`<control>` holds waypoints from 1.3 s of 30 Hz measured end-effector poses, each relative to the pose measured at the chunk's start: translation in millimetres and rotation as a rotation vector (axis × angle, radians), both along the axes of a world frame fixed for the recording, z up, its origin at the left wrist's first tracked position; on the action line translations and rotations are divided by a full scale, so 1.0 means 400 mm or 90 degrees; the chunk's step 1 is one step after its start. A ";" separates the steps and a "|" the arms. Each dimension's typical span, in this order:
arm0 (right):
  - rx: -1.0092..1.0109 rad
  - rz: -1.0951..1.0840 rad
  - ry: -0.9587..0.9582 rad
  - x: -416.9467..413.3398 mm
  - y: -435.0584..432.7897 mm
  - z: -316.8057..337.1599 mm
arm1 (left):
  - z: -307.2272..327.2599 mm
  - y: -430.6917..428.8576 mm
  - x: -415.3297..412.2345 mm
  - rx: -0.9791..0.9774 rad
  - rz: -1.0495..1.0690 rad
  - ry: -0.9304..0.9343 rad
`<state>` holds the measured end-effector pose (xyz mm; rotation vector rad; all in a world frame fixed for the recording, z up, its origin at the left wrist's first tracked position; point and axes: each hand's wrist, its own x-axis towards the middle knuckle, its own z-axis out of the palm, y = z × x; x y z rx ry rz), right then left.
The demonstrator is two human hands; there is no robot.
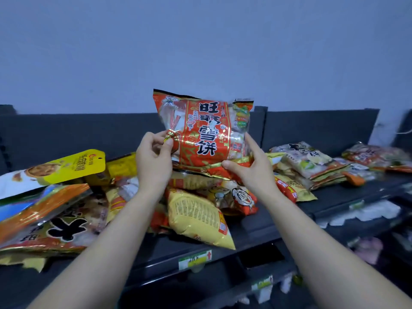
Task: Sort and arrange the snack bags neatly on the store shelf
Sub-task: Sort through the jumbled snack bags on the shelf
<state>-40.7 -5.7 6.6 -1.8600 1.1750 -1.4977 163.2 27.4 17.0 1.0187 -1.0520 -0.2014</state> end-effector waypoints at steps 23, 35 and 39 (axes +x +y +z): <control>0.004 -0.310 0.066 -0.890 -0.205 -0.016 | -0.030 -0.410 -0.897 0.064 -0.245 0.014; 0.054 -0.364 0.084 -1.255 -0.424 -0.030 | -0.037 -0.686 -1.278 0.129 -0.284 -0.035; 0.066 -0.385 0.091 -1.359 -0.551 -0.039 | -0.044 -0.823 -1.382 0.152 -0.287 -0.063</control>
